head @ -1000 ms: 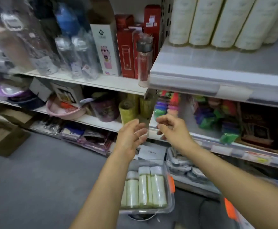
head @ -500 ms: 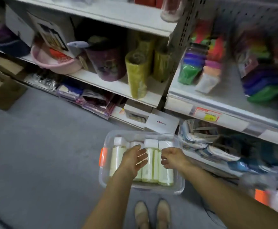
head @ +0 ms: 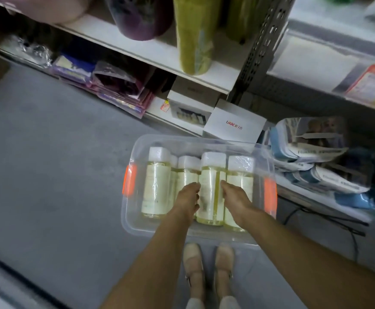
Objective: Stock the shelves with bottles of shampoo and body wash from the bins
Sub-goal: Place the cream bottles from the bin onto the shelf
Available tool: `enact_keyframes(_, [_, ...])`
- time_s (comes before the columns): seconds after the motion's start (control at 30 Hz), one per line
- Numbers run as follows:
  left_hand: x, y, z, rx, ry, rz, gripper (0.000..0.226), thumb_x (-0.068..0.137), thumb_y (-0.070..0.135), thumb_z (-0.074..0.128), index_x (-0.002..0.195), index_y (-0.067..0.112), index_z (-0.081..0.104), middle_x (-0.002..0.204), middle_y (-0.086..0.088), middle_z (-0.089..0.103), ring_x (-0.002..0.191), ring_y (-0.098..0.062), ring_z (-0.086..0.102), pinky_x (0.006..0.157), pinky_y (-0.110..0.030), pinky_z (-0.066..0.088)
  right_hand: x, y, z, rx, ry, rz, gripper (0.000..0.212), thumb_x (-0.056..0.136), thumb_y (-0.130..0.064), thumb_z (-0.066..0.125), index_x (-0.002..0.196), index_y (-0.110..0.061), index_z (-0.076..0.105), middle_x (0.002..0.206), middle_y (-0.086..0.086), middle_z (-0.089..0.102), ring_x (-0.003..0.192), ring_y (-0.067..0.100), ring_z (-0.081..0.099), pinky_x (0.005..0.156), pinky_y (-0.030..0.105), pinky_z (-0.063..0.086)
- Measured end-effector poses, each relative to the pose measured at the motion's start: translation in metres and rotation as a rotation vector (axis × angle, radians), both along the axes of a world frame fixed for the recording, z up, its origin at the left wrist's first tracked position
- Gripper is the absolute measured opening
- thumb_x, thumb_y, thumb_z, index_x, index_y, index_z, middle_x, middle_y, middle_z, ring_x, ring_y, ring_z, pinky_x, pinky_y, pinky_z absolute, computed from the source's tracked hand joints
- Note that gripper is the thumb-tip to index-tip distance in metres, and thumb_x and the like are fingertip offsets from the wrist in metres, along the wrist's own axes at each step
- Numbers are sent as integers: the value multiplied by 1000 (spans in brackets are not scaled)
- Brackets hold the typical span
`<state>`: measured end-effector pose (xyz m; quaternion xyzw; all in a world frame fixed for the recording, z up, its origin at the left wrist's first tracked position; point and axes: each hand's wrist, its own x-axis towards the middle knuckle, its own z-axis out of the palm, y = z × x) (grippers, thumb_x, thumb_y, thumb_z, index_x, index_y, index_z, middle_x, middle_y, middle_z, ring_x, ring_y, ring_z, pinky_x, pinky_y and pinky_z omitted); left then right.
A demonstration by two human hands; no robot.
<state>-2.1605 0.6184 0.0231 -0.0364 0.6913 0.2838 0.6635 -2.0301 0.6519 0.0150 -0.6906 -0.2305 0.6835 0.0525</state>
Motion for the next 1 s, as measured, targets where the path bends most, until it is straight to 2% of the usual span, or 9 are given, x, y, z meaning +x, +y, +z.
enact_keyframes(0.13, [1, 3, -15, 22, 23, -65, 36, 100, 35, 50, 131, 19, 58, 129, -4, 61, 115, -22, 56, 96, -35, 42, -4, 0, -12, -9, 16, -29, 52, 101, -45, 40, 143, -16, 48, 145, 6, 51, 131, 24, 49, 115, 43, 33])
enact_keyframes(0.3, [-13, 10, -29, 3, 83, -121, 59, 100, 41, 51, 154, 24, 34, 155, -2, 39, 141, -27, 38, 117, -45, 29, -21, 1, -28, -52, 66, -87, 43, 103, -46, 39, 130, -17, 56, 125, 2, 62, 110, 21, 58, 94, 37, 43])
enact_keyframes(0.47, [-20, 15, -47, -2, 98, -121, 49, 98, 49, 50, 141, 24, 50, 139, -4, 57, 124, -26, 54, 109, -47, 40, -30, -2, -43, -46, 59, -154, 36, 102, -46, 41, 118, -21, 62, 117, 5, 68, 100, 20, 64, 93, 44, 52])
enact_keyframes(0.6, [-22, 15, -41, 1, 17, -49, 41, 99, 53, 46, 119, 22, 64, 103, -4, 70, 92, -22, 65, 75, -35, 49, -27, -6, -32, -50, 83, -101, 41, 105, -43, 35, 129, -18, 58, 124, 1, 64, 110, 18, 60, 95, 38, 46])
enact_keyframes(0.67, [-24, 12, -34, 12, -27, -32, 51, 94, 62, 47, 121, 22, 64, 105, -6, 73, 93, -24, 68, 69, -35, 49, -26, -7, -20, -28, 105, -66, 40, 106, -41, 32, 129, -19, 57, 125, 0, 62, 112, 16, 57, 95, 36, 41])
enact_keyframes(0.77, [-25, 7, -26, 30, -15, -38, 84, 67, 84, 57, 130, 28, 60, 119, -4, 70, 105, -26, 68, 75, -40, 53, -27, -7, 5, 32, 98, -3, 35, 106, -39, 32, 119, -24, 60, 121, -2, 63, 109, 13, 57, 94, 36, 41])
enact_keyframes(0.83, [-27, 3, -34, 12, -41, -3, 103, 51, 92, 65, 133, 29, 58, 124, -5, 69, 108, -29, 68, 85, -52, 55, -27, -6, 25, 77, 95, 30, 32, 106, -37, 32, 105, -28, 63, 111, -6, 66, 101, 9, 59, 86, 34, 43])
enact_keyframes(0.9, [-29, 1, -36, 22, -69, 19, 112, 46, 92, 71, 137, 28, 55, 126, -7, 68, 110, -33, 68, 93, -58, 52, -27, -4, 47, 123, 93, 58, 29, 105, -37, 36, 107, -28, 64, 105, -9, 66, 97, 6, 60, 83, 32, 43])
enact_keyframes(1.0, [-36, 2, -4, 50, -94, 27, 116, 48, 91, 71, 141, 25, 52, 126, -8, 68, 110, -33, 69, 96, -57, 52, -25, -1, 80, 182, 82, 83, 31, 103, -37, 41, 113, -23, 67, 105, -4, 67, 97, 11, 62, 92, 34, 42])
